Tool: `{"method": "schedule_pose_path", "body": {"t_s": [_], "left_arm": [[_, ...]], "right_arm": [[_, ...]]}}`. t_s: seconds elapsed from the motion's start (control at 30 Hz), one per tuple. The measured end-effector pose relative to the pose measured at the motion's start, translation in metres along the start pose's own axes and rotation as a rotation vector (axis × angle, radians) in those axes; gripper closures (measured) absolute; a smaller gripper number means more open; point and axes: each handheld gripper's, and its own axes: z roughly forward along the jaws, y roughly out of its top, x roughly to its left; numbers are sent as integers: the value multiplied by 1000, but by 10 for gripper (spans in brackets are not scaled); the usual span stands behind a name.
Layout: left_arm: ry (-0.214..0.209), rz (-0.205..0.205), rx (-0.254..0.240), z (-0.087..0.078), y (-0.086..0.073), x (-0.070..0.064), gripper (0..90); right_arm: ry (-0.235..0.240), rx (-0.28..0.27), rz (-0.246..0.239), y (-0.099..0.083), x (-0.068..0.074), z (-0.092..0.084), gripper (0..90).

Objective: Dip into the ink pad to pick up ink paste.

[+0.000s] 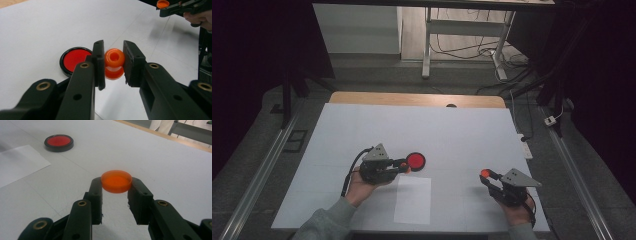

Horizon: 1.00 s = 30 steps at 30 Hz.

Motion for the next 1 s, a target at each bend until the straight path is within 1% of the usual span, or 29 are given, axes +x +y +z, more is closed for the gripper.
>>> {"method": "schedule_pose_path", "body": {"t_s": [0.17,0.27,0.37,0.47,0.57,0.77,0.83,0.9,0.93,1.0], "left_arm": [[7,2,5,3,2,2,726],[19,12,14,7,4,3,726],[24,11,23,10,4,5,726],[25,5,36,14,3,8,726],[28,15,54,20,7,10,726],[52,26,59,25,18,16,726],[72,38,63,27,21,18,726],[73,25,59,30,22,22,726],[73,23,62,32,21,23,726],[84,24,72,36,21,26,726]], "right_arm": [[0,-1,1,0,0,0,647],[2,1,3,0,0,1,647],[3,3,5,-1,0,1,647],[1,2,7,0,0,1,647],[1,1,4,0,0,0,647],[4,-2,10,0,-1,1,647],[1,-1,12,-1,-1,0,647],[0,1,13,-1,-2,0,647],[1,2,14,-1,-2,1,647],[-1,5,15,-1,-1,1,647]]}}
